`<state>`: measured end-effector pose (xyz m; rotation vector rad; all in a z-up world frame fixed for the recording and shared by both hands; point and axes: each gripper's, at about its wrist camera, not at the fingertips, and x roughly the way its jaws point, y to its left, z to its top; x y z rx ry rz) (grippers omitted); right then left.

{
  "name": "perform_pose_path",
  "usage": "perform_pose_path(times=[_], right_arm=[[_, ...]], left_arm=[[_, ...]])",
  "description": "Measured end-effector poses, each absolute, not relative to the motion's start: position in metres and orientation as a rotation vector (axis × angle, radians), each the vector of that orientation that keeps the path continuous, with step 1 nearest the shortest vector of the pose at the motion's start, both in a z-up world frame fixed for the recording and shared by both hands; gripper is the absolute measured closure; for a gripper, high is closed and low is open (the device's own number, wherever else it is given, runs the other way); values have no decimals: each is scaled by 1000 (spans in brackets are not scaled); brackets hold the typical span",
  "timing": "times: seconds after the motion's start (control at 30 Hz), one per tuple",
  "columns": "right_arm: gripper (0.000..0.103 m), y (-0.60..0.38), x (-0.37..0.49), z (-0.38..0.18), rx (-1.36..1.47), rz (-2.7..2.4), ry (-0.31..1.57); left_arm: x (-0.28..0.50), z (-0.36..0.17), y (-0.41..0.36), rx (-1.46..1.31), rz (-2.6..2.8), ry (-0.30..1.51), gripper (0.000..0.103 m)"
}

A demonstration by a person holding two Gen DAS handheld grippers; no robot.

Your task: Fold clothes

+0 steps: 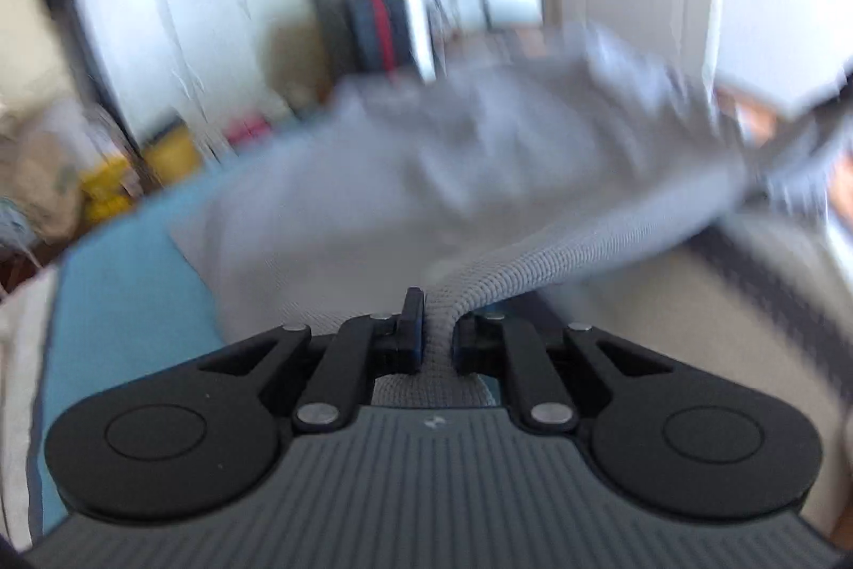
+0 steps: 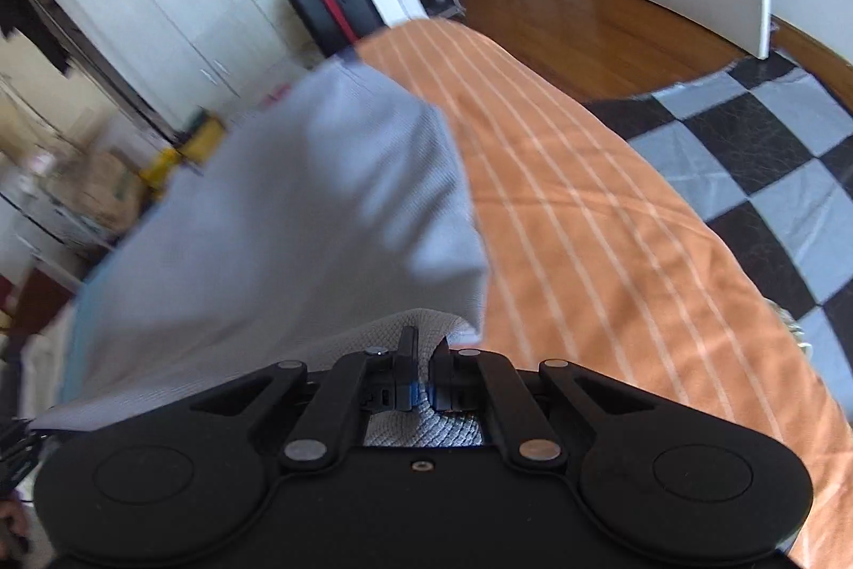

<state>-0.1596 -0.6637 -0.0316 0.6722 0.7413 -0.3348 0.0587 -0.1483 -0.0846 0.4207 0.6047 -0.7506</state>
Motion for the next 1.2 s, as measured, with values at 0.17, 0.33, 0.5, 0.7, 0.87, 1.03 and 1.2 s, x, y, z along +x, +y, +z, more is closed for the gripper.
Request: perform_pose_path(times=[0.17, 0.33, 0.5, 0.7, 0.87, 1.03, 1.2], right_arm=[[98, -663, -156, -40, 555, -449, 890], [92, -662, -158, -89, 497, -510, 987], [80, -666, -191, -95, 679, -449, 820], [40, -668, -225, -104, 801, -427, 773], [38, -657, -226, -121, 844, -300, 814], [16, -645, -211, -132, 828, -320, 714], [94, -631, -201, -103, 700, -305, 694]], left_arm=[[47, -112, -156, 560, -755, 719, 88], [40, -131, -161, 657, -738, 795, 85], [48, -122, -159, 603, -657, 735, 61], [57, -110, -156, 538, -562, 662, 61], [62, -113, -163, 570, -577, 671, 75], [52, -118, -169, 642, -634, 680, 95], [31, -88, -150, 621, -615, 560, 96]])
